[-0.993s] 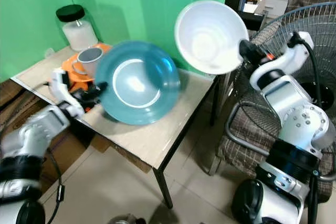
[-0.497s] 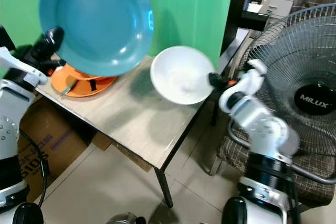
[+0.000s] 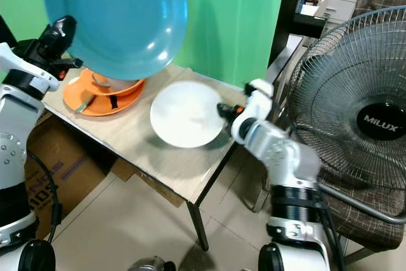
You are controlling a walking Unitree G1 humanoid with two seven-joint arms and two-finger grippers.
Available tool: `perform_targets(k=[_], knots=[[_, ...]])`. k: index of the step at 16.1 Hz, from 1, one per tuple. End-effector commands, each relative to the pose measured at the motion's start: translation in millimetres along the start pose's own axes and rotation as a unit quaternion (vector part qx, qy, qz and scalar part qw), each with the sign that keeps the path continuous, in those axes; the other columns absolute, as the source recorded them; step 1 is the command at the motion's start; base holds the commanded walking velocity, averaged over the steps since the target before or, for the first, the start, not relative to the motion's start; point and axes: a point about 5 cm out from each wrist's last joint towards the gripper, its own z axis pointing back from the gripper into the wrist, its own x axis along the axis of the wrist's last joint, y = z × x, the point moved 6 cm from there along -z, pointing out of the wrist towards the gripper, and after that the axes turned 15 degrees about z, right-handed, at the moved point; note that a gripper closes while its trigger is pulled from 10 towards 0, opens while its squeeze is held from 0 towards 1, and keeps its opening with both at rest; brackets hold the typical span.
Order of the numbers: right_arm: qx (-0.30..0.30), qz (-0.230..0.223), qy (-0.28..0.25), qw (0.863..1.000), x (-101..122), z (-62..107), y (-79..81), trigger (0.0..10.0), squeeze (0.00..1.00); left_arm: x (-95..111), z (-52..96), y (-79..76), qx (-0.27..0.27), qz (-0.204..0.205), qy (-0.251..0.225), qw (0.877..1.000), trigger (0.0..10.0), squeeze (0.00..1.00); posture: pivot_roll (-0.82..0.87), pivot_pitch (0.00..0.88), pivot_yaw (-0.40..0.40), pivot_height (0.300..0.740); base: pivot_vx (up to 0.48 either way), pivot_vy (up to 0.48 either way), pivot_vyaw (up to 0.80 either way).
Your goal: Setting the table
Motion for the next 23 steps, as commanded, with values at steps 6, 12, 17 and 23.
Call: perform_targets(k=[6, 12, 17, 23], knots=[[0.021, 0.0, -0.034, 0.999, 13.4, -2.3, 10.3, 10.0, 1.0, 14.4, -6.5, -16.8, -0.026, 0.01, -0.03, 0.999, 0.0, 0.0, 0.09, 0.0, 0.082, 0.74, 0.0, 0.0, 0.0], [-0.041, 0.01, -0.283, 0.958, 110.3, 67.0, -41.2, 10.0, 1.0, 7.7, 5.9, -14.7, -0.088, 0.152, -0.001, 0.985, 0.0, 0.0, 0.08, 0.0, 0.086, 0.74, 0.0, 0.0, 0.0], [-0.005, 0.019, -0.379, 0.925, 138.8, 105.8, -40.6, 10.0, 1.0, 9.2, 29.8, -19.3, -0.171, 0.235, 0.039, 0.956, 0.0, 0.0, 0.07, 0.0, 0.09, 0.74, 0.0, 0.0, 0.0], [0.094, -0.041, -0.449, 0.888, 151.3, 136.8, -9.6, 10.0, 1.0, 3.6, 54.5, -29.2, -0.214, 0.301, 0.07, 0.926, 0.0, 0.0, 0.07, 0.0, 0.089, 0.74, 0.0, 0.0, 0.0]])
